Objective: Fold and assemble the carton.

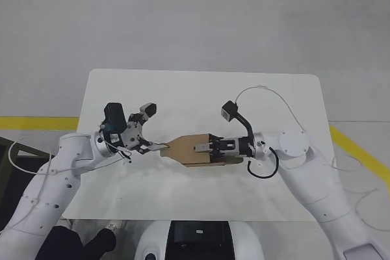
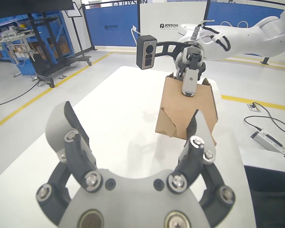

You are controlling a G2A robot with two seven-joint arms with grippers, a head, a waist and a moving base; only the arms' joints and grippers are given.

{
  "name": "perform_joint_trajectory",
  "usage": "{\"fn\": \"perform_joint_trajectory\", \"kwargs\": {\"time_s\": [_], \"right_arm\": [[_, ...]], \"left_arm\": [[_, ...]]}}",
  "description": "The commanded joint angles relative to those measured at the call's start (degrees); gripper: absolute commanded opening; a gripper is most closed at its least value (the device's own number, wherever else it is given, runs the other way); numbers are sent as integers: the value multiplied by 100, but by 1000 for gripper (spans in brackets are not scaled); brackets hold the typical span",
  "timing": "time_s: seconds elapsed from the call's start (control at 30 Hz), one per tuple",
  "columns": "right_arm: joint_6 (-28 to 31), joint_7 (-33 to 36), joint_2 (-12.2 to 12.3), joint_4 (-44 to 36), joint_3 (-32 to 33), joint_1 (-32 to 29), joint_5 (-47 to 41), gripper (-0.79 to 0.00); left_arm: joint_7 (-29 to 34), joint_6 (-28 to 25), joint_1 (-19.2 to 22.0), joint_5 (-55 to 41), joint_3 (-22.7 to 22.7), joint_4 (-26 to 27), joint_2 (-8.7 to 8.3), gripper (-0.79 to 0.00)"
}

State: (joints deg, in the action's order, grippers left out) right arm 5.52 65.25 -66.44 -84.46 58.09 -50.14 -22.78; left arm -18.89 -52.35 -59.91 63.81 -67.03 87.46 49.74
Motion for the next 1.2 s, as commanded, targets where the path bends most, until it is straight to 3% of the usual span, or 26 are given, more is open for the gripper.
{"fn": "perform_joint_trajectory", "kwargs": {"time_s": [0.0,0.4,1.17], "right_arm": [[20,30,8,-35,33,-25,-35,-785],[69,109,37,-234,139,-117,-163,-785],[178,404,18,-200,107,-81,-628,-785]], "left_arm": [[33,-17,-17,-2,-15,-13,6,0],[117,-140,-89,120,23,-19,60,0],[308,-313,234,5,400,-213,273,0]]}}
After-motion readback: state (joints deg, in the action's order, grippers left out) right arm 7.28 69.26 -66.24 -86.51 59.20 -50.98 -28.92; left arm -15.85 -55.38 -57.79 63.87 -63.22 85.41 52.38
